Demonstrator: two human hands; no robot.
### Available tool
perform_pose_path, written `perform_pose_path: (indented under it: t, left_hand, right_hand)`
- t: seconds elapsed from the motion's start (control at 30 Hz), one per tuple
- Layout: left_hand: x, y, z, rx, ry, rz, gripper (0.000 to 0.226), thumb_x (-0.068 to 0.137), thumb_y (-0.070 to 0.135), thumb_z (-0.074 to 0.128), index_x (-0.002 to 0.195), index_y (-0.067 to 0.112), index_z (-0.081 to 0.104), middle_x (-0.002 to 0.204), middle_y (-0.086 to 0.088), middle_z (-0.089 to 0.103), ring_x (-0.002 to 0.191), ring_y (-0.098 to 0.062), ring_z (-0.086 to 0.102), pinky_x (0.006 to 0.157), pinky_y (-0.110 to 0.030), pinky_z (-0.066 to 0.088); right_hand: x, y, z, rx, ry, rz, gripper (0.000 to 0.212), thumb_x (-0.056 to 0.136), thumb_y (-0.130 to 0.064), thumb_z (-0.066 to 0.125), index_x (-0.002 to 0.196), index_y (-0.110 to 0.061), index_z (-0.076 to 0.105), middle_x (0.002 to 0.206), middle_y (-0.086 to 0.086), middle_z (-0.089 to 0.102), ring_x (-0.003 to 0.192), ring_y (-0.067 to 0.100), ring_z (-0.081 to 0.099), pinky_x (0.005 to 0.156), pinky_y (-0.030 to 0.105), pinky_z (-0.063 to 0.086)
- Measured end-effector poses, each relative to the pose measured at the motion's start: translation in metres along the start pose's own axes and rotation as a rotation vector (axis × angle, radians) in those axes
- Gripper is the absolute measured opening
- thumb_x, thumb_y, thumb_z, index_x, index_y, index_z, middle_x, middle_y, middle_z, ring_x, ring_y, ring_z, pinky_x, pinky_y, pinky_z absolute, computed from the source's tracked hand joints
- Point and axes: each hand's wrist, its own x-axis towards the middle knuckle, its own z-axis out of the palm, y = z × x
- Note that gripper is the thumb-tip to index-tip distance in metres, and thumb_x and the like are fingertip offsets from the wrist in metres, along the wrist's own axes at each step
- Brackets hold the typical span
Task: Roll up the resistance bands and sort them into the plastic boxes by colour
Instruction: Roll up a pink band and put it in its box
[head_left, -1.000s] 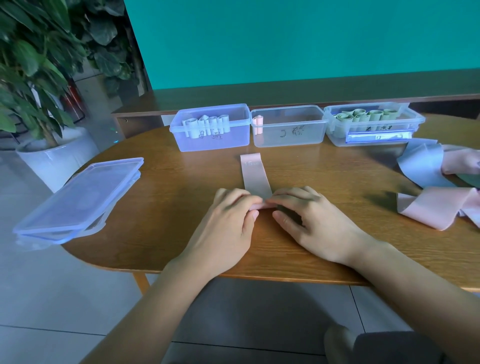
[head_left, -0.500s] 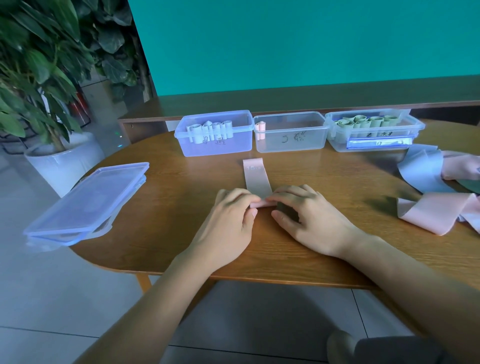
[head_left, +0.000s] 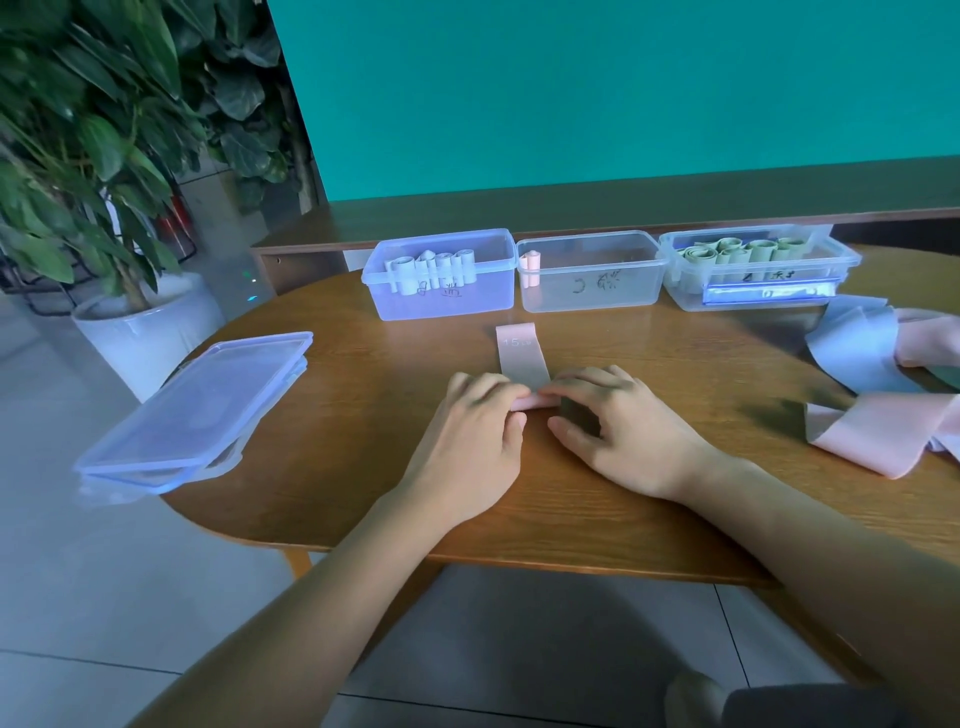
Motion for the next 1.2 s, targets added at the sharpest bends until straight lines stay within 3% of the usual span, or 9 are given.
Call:
perform_pose_path:
  t: [0.33, 0.5, 0.73, 0.87, 1.07, 1.2]
  left_hand:
    - [0.015, -0.004, 0.007, 0.053, -0.009, -0.049, 0.029, 0.1, 0.022, 0.051, 0.127, 0.019, 0.062, 0.124, 0.003, 0.062, 0.114, -0.024, 0.045, 0.099, -0.043, 0.043]
    - [0.016, -0.006, 0.007, 0.016, 0.024, -0.014, 0.03, 0.099, 0.017, 0.053, 0.125, 0.025, 0.064, 0.12, 0.008, 0.062, 0.112, -0.021, 0.045, 0.099, -0.039, 0.043]
    - [0.025, -0.009, 0.008, 0.025, -0.025, -0.065, 0.029, 0.101, 0.019, 0.049, 0.127, 0.024, 0.062, 0.126, 0.007, 0.063, 0.113, -0.025, 0.043, 0.099, -0.045, 0.043]
    - [0.027, -0.01, 0.009, 0.032, 0.007, -0.059, 0.033, 0.1, 0.02, 0.052, 0.132, 0.021, 0.06, 0.131, 0.003, 0.059, 0.117, -0.025, 0.043, 0.102, -0.046, 0.042]
    - [0.028, -0.012, 0.01, 0.001, 0.016, -0.048, 0.032, 0.099, 0.019, 0.053, 0.128, 0.027, 0.062, 0.127, 0.007, 0.06, 0.114, -0.024, 0.043, 0.101, -0.042, 0.042]
    - [0.033, -0.016, 0.013, 0.041, -0.031, -0.091, 0.035, 0.102, 0.023, 0.049, 0.136, 0.025, 0.057, 0.137, 0.01, 0.056, 0.119, -0.024, 0.041, 0.104, -0.043, 0.039]
  right_hand:
    - [0.009, 0.006, 0.0, 0.005, -0.01, 0.002, 0.047, 0.093, -0.054, 0.037, 0.135, -0.043, 0.055, 0.134, -0.023, 0.053, 0.124, 0.014, 0.05, 0.106, 0.044, 0.042]
    - [0.017, 0.007, 0.0, 0.009, -0.009, 0.028, 0.05, 0.091, -0.056, 0.035, 0.134, -0.04, 0.054, 0.138, -0.02, 0.055, 0.123, 0.018, 0.051, 0.105, 0.048, 0.042]
    - [0.017, 0.007, -0.001, 0.003, 0.011, -0.006, 0.045, 0.093, -0.052, 0.039, 0.136, -0.048, 0.05, 0.141, -0.021, 0.05, 0.124, 0.017, 0.048, 0.107, 0.045, 0.041]
    - [0.022, 0.009, -0.001, -0.033, 0.004, 0.022, 0.043, 0.098, -0.044, 0.049, 0.141, -0.041, 0.05, 0.146, -0.017, 0.048, 0.126, 0.019, 0.045, 0.108, 0.045, 0.039]
    - [0.03, 0.011, 0.0, -0.042, 0.021, 0.028, 0.043, 0.098, -0.043, 0.05, 0.141, -0.038, 0.051, 0.145, -0.016, 0.05, 0.124, 0.018, 0.045, 0.107, 0.045, 0.039]
    - [0.031, 0.011, 0.0, -0.011, 0.036, -0.018, 0.04, 0.097, -0.041, 0.051, 0.136, -0.048, 0.051, 0.141, -0.019, 0.051, 0.119, 0.016, 0.046, 0.105, 0.043, 0.04]
